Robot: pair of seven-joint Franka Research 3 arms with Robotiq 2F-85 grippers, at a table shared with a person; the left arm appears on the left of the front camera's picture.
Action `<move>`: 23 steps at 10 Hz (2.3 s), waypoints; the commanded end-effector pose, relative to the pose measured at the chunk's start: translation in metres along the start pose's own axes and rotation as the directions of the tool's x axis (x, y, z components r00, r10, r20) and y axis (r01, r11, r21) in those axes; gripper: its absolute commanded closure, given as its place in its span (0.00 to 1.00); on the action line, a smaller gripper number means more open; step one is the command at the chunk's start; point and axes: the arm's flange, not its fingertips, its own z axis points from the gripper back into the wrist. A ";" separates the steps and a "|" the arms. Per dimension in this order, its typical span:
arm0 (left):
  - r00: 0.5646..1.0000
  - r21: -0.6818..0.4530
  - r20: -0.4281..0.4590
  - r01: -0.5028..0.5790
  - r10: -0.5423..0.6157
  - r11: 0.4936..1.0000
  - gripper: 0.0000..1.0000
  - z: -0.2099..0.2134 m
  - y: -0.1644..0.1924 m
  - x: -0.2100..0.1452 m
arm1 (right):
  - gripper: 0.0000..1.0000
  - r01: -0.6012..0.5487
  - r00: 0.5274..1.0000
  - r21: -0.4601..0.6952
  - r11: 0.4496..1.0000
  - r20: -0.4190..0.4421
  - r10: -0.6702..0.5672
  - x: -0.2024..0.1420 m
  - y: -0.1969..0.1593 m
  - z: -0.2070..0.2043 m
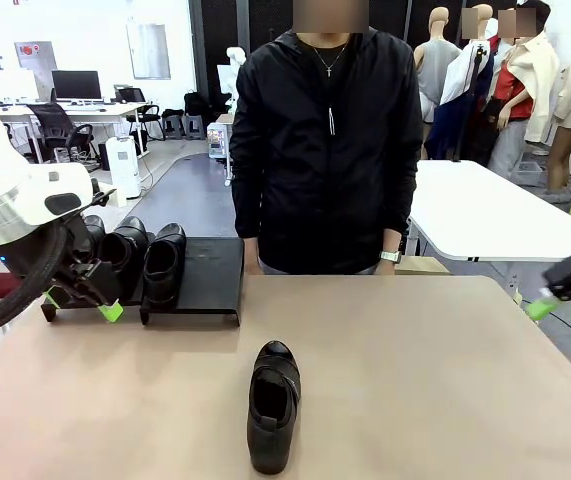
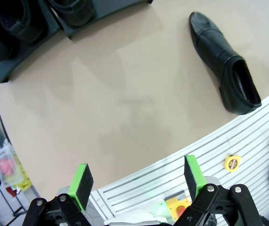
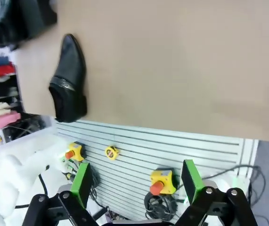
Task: Organize the shoes by placing them on the stand.
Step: Pick up one Shoe and place it in the middle of the table, then place the Shoe from the middle of the table onto the Shoes Stand.
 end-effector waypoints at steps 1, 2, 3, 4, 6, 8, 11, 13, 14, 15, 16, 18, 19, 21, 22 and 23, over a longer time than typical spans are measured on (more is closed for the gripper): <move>1.000 -0.011 0.005 -0.015 0.015 1.000 0.00 0.000 -0.001 -0.001 | 0.00 -0.046 0.999 0.080 0.996 -0.018 0.048 -0.009 -0.006 -0.003; 1.000 -0.011 0.005 -0.015 0.015 1.000 0.00 0.000 -0.001 -0.001 | 0.00 -0.085 0.996 -0.014 0.996 -0.027 0.085 -0.007 0.004 -0.016; 1.000 -0.011 0.005 -0.015 0.015 1.000 0.00 0.000 -0.001 -0.001 | 0.00 -0.013 1.000 0.042 0.999 0.010 0.012 -0.004 -0.010 0.007; 1.000 -0.011 0.005 -0.015 0.015 1.000 0.00 0.000 -0.001 -0.001 | 0.00 -0.013 1.000 0.042 0.999 0.010 0.012 -0.004 -0.010 0.007; 1.000 -0.011 0.005 -0.015 0.015 1.000 0.00 0.000 -0.001 -0.001 | 0.00 -0.013 1.000 0.042 0.999 0.010 0.012 -0.004 -0.010 0.007; 1.000 -0.011 0.005 -0.015 0.015 1.000 0.00 0.000 -0.001 -0.001 | 0.00 -0.013 1.000 0.042 0.999 0.010 0.012 -0.004 -0.010 0.007; 1.000 -0.011 0.005 -0.015 0.015 1.000 0.00 0.000 -0.001 -0.001 | 0.00 -0.013 1.000 0.042 0.999 0.010 0.012 -0.004 -0.010 0.007; 1.000 -0.011 0.005 -0.015 0.015 1.000 0.00 0.000 -0.001 -0.001 | 0.00 -0.013 1.000 0.042 0.999 0.010 0.012 -0.004 -0.010 0.007; 1.000 0.000 0.000 0.000 0.000 1.000 0.00 0.000 0.000 0.000 | 0.00 -0.013 1.000 0.042 0.999 0.010 0.012 -0.004 -0.010 0.007; 0.991 -0.003 -0.125 0.042 -0.042 0.999 0.00 -0.011 -0.041 0.036 | 0.00 -0.013 1.000 0.042 0.999 0.010 0.012 -0.004 -0.010 0.007; 0.971 -0.045 -0.239 0.007 -0.017 0.999 0.00 -0.041 -0.090 0.063 | 0.00 -0.013 1.000 0.042 0.999 0.010 0.012 -0.004 -0.010 0.007; 0.895 0.007 -0.408 -0.196 0.182 0.981 0.00 -0.100 -0.158 0.101 | 0.00 -0.013 1.000 0.042 0.999 0.010 0.012 -0.004 -0.010 0.007; 0.878 0.008 -0.415 -0.260 0.240 0.966 0.00 -0.122 -0.176 0.116 | 0.00 -0.013 1.000 0.042 0.999 0.010 0.012 -0.004 -0.010 0.007; 0.872 -0.028 -0.411 -0.303 0.265 0.953 0.00 -0.133 -0.189 0.136 | 0.00 -0.013 1.000 0.042 0.999 0.010 0.012 -0.004 -0.010 0.007; 0.877 0.000 -0.431 -0.236 0.213 0.972 0.00 -0.141 -0.192 0.096 | 0.00 -0.013 1.000 0.042 0.999 0.010 0.012 -0.004 -0.010 0.007; 0.877 0.000 -0.431 -0.236 0.213 0.972 0.00 -0.141 -0.192 0.096 | 0.00 -0.013 1.000 0.042 0.999 0.010 0.012 -0.004 -0.010 0.007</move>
